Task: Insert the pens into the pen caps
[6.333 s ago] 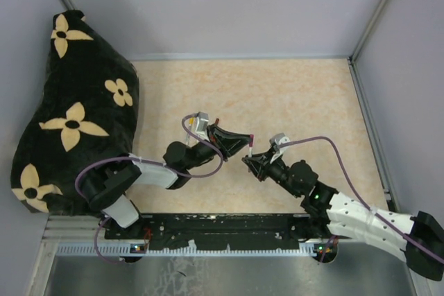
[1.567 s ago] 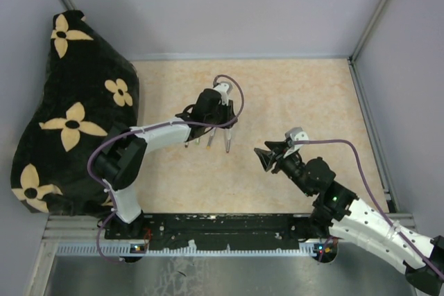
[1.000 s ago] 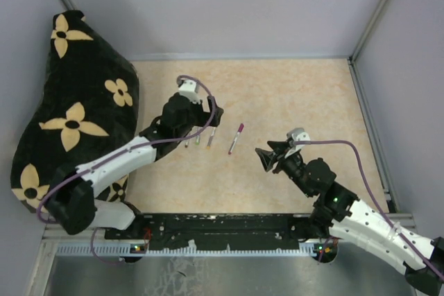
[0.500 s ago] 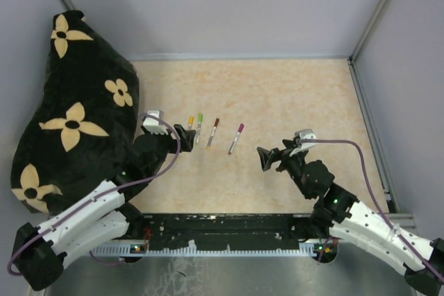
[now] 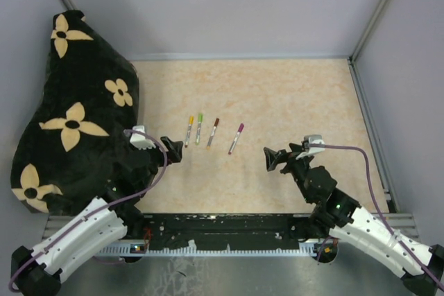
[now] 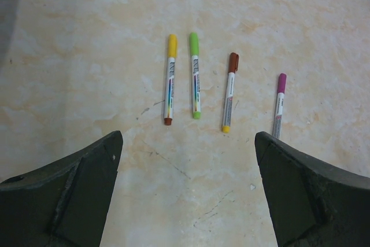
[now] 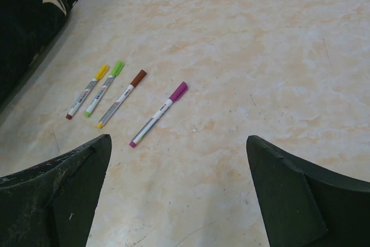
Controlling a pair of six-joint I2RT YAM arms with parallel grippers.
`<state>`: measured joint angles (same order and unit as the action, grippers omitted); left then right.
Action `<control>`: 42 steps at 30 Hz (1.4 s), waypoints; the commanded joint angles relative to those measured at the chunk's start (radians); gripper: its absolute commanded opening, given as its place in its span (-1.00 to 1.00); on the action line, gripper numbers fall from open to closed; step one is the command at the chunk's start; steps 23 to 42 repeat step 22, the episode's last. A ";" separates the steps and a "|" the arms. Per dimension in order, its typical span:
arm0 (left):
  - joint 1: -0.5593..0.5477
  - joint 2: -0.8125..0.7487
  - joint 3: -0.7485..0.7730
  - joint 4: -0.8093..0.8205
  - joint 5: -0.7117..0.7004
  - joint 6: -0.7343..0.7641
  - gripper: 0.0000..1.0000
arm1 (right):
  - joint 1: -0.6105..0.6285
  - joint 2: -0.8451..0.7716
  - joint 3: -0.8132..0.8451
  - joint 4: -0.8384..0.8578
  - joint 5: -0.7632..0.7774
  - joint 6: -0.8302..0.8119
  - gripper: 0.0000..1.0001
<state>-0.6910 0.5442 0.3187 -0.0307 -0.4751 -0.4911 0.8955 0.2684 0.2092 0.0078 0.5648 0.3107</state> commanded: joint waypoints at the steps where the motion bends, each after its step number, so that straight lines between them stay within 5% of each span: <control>1: 0.002 -0.032 -0.025 -0.045 -0.036 -0.040 1.00 | 0.002 -0.019 0.006 0.019 0.028 0.016 0.98; 42: 0.002 -0.042 -0.020 -0.045 -0.012 -0.043 1.00 | 0.002 -0.016 0.011 0.016 0.031 0.005 0.98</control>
